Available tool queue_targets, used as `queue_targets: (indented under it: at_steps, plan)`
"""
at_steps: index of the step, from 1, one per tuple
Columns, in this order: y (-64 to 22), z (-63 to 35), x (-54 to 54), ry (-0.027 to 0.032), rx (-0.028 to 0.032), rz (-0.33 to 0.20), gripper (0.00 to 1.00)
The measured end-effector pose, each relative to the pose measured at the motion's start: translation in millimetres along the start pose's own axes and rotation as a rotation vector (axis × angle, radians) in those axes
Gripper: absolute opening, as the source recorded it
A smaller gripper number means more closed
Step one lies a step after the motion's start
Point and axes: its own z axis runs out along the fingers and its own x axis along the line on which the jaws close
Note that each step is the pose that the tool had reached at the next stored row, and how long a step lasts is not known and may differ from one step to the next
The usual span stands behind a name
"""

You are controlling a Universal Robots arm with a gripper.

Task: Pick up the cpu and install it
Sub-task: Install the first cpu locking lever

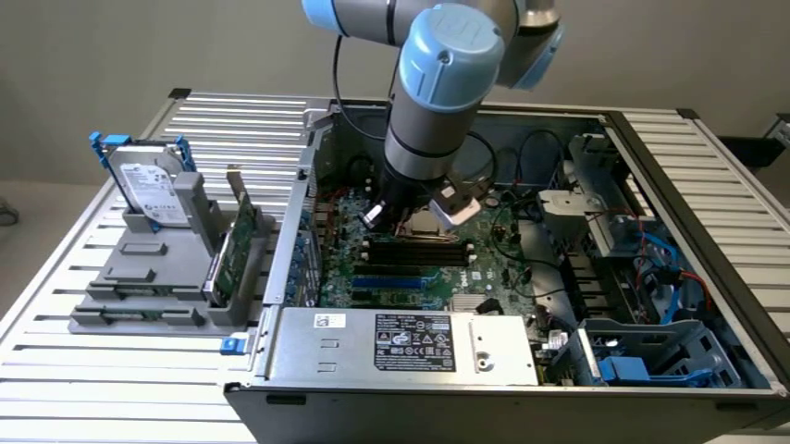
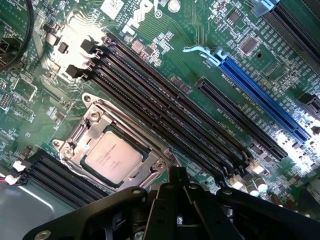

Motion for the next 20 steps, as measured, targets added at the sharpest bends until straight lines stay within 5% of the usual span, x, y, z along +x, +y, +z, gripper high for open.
queue_targets:
  at_steps: [11, 20]
  plan:
    - [-0.4, 1.6, -1.0, -0.0101, -0.0117, 0.01, 0.11]
    - [-0.6, 2.4, -1.3, -0.0136, -0.0108, 0.014, 0.11]
